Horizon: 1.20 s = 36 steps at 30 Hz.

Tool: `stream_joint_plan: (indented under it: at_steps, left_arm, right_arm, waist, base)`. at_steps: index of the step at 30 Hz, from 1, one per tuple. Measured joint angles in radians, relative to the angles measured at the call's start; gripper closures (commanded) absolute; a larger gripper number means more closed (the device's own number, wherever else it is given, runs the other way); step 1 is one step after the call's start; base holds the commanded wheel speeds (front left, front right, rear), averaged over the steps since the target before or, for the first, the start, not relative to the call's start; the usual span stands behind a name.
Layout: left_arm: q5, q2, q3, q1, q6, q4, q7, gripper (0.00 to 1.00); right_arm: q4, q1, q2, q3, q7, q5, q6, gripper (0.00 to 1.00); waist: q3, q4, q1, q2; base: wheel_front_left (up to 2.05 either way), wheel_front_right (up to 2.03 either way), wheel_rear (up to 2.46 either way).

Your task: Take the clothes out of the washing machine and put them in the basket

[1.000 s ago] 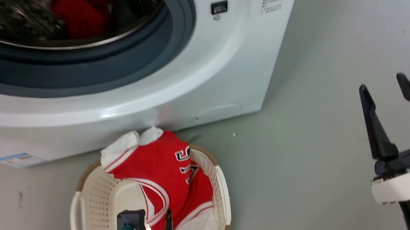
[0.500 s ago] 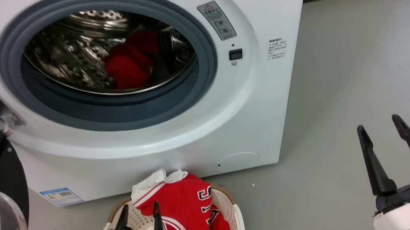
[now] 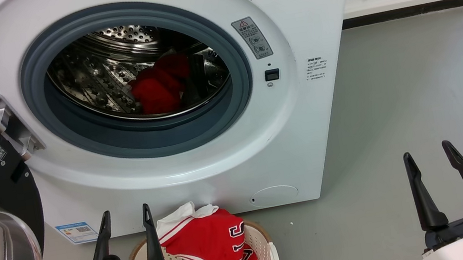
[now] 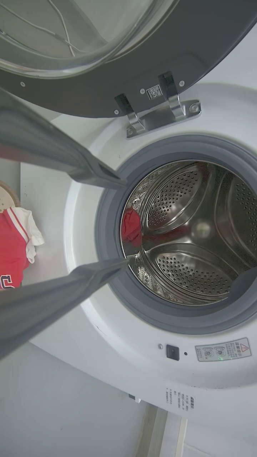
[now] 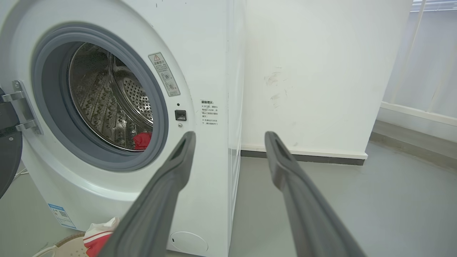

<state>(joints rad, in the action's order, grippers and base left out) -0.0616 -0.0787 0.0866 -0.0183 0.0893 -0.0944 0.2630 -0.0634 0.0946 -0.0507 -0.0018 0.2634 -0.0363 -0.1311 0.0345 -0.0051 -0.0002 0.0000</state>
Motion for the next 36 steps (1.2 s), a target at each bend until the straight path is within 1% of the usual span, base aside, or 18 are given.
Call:
stream_joint_plan:
  at_steps: [3,6,11,14,20,23,27,32,33,36]
  left_arm:
    - [0.008,0.004,-0.012,-0.001,-0.003,0.012,0.0,0.0]
    - [0.015,0.009,-0.026,0.032,-0.021,0.009,0.0,0.0]
    - [0.006,0.008,-0.054,0.165,-0.063,-0.031,0.0,0.0]
    - [0.005,-0.01,-0.074,0.261,-0.09,-0.081,0.0,0.0]
    - [0.007,-0.062,-0.114,0.485,-0.124,-0.224,0.0,0.0]
    - [0.015,-0.094,-0.123,0.591,-0.134,-0.3,0.0,0.0]
    - [0.032,-0.138,-0.129,0.746,-0.135,-0.384,0.0,0.0]
    - [0.049,-0.181,-0.127,0.939,-0.132,-0.546,0.0,0.0]
    - [0.058,-0.202,-0.123,1.065,-0.121,-0.659,-0.02,0.0]
    - [0.075,-0.236,-0.108,1.217,-0.122,-0.758,-0.034,0.0]
  right_arm:
    - [-0.001,0.0,0.0,0.008,0.0,-0.001,0.0,0.0]
    - [-0.006,-0.012,0.0,0.006,0.0,-0.006,0.0,0.0]
    - [-0.018,-0.049,0.0,0.002,0.0,-0.008,0.0,0.0]
    - [-0.028,-0.086,0.0,0.006,0.0,-0.008,0.0,0.0]
    - [-0.047,-0.16,0.0,0.007,0.0,-0.019,0.0,0.0]
    - [-0.059,-0.197,0.0,0.01,0.0,-0.028,0.0,0.0]
    - [-0.077,-0.242,0.0,0.008,0.0,-0.046,0.0,0.0]
    - [-0.104,-0.286,-0.001,-0.005,0.0,-0.063,0.0,0.0]
    - [-0.12,-0.301,-0.001,-0.007,0.0,-0.07,0.0,0.0]
    - [-0.136,-0.323,0.0,-0.011,0.0,-0.078,0.0,0.0]
  waist:
    - [0.006,-0.008,0.0,0.0]
    - [0.029,-0.018,0.0001,0.0]
    - [0.084,-0.029,0.0002,0.0]
    - [0.13,-0.038,0.0002,0.0]
    - [0.24,-0.067,0.0004,0.0]
    - [0.3,-0.086,0.0004,0.0]
    - [0.383,-0.113,0.0004,0.0]
    - [0.486,-0.143,0.0005,0.0]
    - [0.543,-0.156,0.0005,0.0001]
    - [0.594,-0.167,0.0005,0.0]
  base:
    - [0.0,0.0,0.0]
    - [0.0,0.0,0.0]
    - [0.0,0.0,0.0]
    - [0.0,0.0,0.0]
    - [0.0,0.0,0.0]
    - [0.0,0.0,0.0]
    - [0.0,0.0,0.0]
    - [0.0,0.0,0.0]
    - [0.0,0.0,0.0]
    - [0.0,0.0,0.0]
